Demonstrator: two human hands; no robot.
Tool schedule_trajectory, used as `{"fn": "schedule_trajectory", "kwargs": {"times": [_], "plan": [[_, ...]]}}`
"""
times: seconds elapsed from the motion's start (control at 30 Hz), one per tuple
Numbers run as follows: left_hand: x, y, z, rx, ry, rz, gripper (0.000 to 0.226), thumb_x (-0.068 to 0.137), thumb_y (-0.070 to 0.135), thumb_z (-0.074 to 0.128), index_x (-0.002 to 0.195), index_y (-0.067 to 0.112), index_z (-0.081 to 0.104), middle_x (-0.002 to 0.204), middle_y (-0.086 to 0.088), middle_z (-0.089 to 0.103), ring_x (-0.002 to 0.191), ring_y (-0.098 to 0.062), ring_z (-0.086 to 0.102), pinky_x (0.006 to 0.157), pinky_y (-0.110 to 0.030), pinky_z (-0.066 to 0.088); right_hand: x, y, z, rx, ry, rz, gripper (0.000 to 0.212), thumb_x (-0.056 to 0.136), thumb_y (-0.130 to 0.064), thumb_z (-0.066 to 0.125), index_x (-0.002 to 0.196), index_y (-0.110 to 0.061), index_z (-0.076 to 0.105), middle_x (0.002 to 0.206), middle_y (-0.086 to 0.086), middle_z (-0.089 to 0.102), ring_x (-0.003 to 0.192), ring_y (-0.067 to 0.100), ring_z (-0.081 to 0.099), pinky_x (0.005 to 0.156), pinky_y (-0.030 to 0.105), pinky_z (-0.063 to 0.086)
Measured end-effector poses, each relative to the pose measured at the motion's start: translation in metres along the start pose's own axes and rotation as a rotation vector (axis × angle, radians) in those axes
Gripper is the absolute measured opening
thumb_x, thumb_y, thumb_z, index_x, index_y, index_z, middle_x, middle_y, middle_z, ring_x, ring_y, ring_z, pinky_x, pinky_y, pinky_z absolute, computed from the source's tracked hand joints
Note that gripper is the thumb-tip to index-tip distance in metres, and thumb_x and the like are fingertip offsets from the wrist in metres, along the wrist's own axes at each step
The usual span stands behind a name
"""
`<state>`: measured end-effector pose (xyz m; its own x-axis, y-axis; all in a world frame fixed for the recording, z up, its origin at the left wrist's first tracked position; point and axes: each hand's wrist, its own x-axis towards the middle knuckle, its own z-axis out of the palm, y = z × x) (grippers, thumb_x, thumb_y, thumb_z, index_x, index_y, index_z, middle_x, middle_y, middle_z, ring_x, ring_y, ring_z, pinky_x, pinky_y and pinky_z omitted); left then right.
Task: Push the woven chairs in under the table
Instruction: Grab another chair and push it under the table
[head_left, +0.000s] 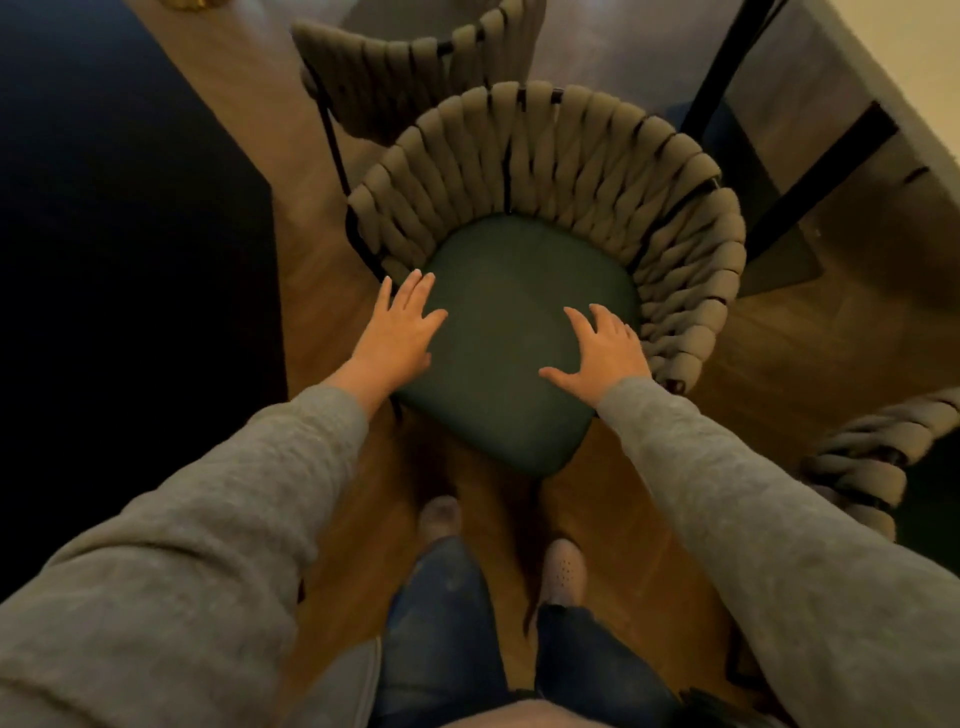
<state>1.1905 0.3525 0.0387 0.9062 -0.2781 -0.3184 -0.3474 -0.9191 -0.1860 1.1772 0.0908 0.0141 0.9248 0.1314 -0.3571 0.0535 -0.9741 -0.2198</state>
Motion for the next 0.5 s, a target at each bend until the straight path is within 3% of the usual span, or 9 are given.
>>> {"fn": "schedule_trajectory", "kwargs": {"times": [0.27, 0.5], "plan": [[0.013, -0.128, 0.023, -0.013, -0.02, -0.028, 0.06, 0.092, 0.015, 0.058, 0.146, 0.022, 0.035, 0.16, -0.015, -0.009, 0.148, -0.032, -0.011, 0.119, -0.054, 0.002, 0.058, -0.114, 0.009, 0.19, 0.032, 0.167, 0.092, 0.083, -0.059, 0.063, 0.154, -0.023, 0.016, 0.157, 0.012, 0.021, 0.145, 0.029, 0.021, 0.119, 0.045, 0.021], [0.056, -0.239, 0.041, 0.121, 0.017, 0.199, 0.074, 0.092, 0.005, 0.056, 0.153, 0.025, 0.019, 0.16, -0.014, -0.012, 0.147, -0.033, -0.012, 0.119, -0.055, 0.002, 0.107, -0.223, 0.024, 0.625, 0.21, 0.456, 0.085, 0.083, -0.053, 0.067, 0.15, -0.019, 0.028, 0.15, 0.012, 0.032, 0.137, 0.031, 0.034, 0.113, 0.045, 0.031]]}}
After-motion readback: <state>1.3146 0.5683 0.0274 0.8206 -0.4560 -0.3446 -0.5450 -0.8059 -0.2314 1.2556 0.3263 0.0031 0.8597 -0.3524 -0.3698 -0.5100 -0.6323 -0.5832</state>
